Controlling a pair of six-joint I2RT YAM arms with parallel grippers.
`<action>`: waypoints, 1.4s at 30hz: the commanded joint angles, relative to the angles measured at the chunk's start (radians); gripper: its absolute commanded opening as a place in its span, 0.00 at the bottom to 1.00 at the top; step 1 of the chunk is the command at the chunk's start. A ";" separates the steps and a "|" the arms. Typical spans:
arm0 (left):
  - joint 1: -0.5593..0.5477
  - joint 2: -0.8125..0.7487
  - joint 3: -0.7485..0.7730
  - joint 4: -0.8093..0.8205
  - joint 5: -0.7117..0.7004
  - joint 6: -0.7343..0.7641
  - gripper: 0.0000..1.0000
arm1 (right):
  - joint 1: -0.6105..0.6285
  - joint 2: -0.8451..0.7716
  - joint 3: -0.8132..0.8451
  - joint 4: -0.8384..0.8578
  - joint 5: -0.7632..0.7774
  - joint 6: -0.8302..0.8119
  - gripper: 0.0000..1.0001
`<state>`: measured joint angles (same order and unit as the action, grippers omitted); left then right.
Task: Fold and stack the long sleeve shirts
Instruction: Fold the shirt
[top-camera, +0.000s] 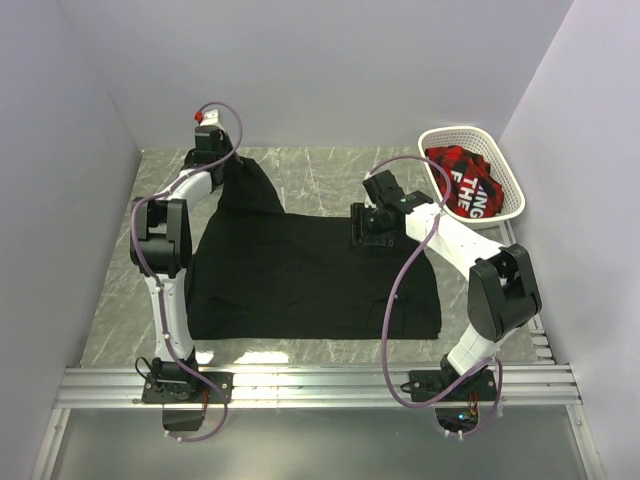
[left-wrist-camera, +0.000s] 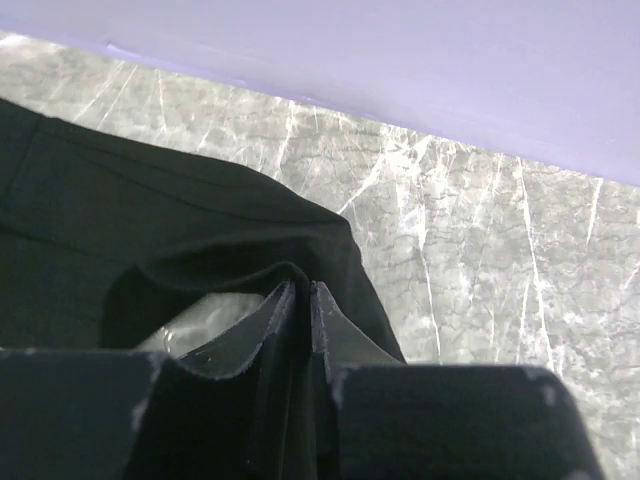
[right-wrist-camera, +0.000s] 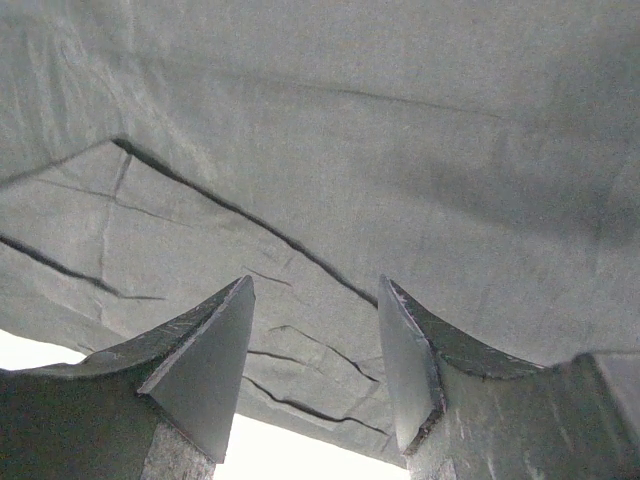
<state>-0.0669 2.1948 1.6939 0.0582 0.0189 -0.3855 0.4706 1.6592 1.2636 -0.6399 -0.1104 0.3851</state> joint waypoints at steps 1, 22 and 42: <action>0.004 0.033 0.032 0.052 0.027 0.039 0.17 | -0.009 -0.013 0.057 0.009 0.044 0.023 0.60; 0.004 0.148 0.174 0.117 0.167 -0.105 0.20 | -0.173 0.068 0.161 0.097 0.161 0.210 0.58; 0.064 -0.257 -0.086 -0.308 0.013 -0.328 0.88 | -0.193 0.036 0.198 0.056 0.187 0.121 0.61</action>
<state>-0.0269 2.0426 1.6600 -0.1181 0.0902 -0.6273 0.2871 1.7317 1.4231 -0.5816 0.0608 0.5262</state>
